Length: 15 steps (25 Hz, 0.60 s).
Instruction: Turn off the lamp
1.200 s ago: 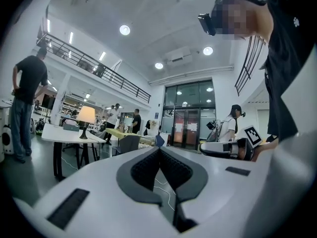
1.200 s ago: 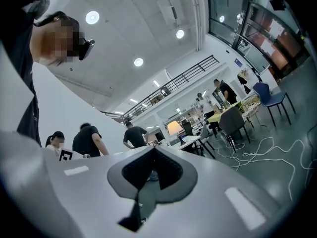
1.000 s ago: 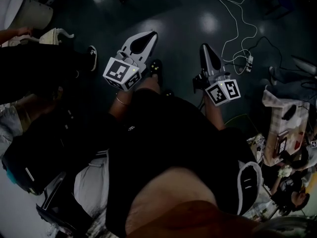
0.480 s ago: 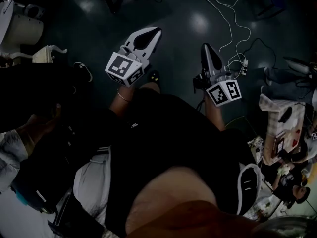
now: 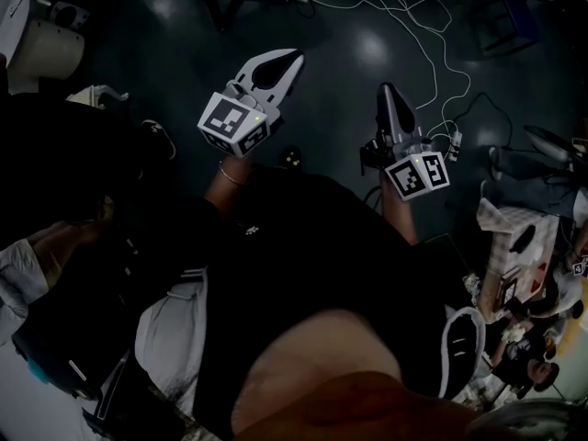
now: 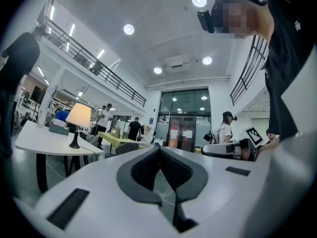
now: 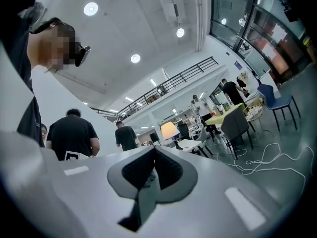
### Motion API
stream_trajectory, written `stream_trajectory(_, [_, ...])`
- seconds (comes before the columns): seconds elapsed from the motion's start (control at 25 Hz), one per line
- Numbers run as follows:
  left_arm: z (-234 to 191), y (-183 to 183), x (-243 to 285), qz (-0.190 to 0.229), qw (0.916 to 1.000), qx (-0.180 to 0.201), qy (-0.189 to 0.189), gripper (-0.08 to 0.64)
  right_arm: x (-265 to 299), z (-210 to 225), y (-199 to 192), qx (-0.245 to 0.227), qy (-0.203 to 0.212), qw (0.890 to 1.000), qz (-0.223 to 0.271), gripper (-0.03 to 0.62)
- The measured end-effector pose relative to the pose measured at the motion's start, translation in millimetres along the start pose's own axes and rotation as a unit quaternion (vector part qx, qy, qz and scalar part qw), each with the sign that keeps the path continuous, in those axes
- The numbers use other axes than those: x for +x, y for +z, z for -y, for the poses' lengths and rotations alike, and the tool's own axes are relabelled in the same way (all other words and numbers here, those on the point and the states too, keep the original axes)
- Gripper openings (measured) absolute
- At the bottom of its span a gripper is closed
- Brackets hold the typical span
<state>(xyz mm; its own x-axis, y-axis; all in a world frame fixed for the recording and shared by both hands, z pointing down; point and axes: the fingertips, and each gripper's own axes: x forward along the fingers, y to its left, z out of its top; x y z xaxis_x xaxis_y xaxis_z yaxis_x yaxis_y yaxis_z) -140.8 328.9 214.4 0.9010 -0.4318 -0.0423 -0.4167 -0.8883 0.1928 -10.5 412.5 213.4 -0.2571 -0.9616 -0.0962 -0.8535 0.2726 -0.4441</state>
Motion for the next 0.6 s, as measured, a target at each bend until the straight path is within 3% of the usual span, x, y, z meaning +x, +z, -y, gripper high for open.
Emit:
stream_trajectory(0.36, [-38,2,-19,0.012,0.9983,-0.024,0.051,0.008,42,-7,-8,0.001,0.026,0.999,-0.032,0.0])
stream_trajectory(0.6, [-56,0,-27,0.011,0.994,-0.023,0.106,0.008,73,6,-11,0.016,0.065,0.996,-0.053,0.0])
